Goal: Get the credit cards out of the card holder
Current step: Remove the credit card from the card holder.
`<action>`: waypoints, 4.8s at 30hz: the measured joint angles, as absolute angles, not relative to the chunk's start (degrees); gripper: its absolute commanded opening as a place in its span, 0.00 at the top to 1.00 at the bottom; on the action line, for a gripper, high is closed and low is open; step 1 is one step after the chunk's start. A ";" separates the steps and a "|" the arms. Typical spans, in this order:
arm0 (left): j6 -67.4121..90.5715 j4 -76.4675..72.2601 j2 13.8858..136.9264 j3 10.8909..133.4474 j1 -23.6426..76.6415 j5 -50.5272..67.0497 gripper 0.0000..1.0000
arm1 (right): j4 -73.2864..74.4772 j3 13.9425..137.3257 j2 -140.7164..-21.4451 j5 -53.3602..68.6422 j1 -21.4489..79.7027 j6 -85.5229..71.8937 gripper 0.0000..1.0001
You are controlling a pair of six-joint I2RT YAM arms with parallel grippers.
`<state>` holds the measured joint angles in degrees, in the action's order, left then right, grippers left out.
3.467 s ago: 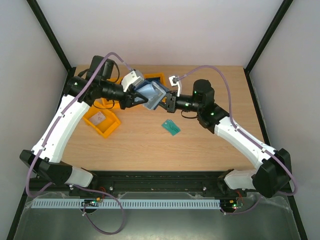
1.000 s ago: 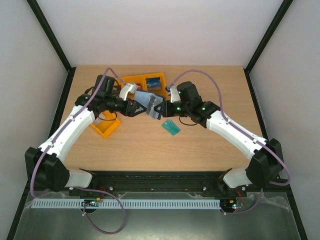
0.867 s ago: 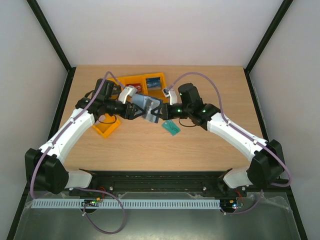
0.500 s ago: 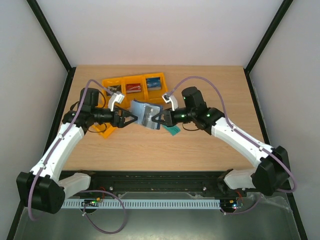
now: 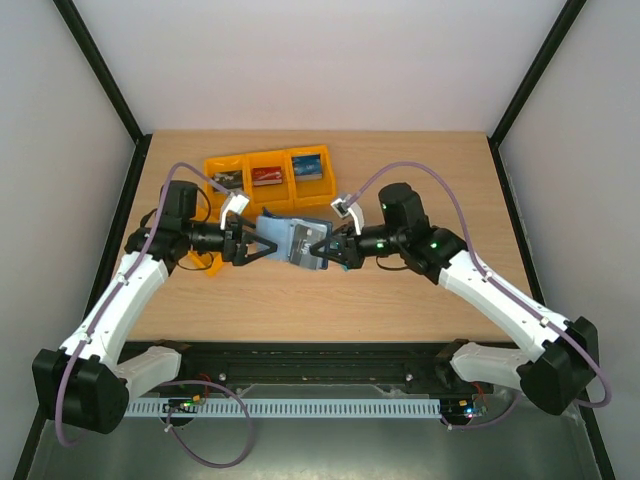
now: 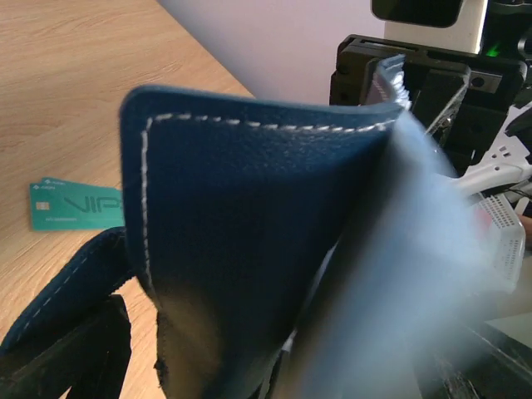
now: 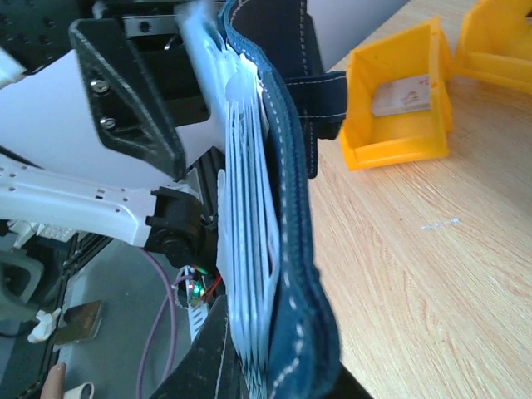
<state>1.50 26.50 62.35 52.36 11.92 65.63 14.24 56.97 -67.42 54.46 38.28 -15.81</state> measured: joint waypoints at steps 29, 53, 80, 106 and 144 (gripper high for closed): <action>-16.51 39.53 70.30 59.86 18.04 69.97 0.98 | 9.89 53.71 -65.87 54.13 38.68 -14.04 0.95; -11.66 36.49 70.04 59.16 16.91 66.70 0.98 | 0.73 47.77 -64.03 44.88 38.98 -19.66 0.47; -11.11 34.96 69.06 58.74 15.70 65.78 0.98 | -8.19 45.01 -63.16 45.41 41.08 -23.73 0.96; -12.21 35.62 70.11 58.39 15.18 59.88 0.93 | -14.96 46.19 -70.83 32.75 46.11 -28.03 0.98; -7.92 30.00 68.47 56.18 17.26 58.15 0.89 | -22.48 46.06 -73.58 35.99 47.48 -35.48 0.98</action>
<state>-7.92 30.00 68.47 56.18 17.26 58.15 -22.48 46.06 -73.58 35.99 47.48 -35.48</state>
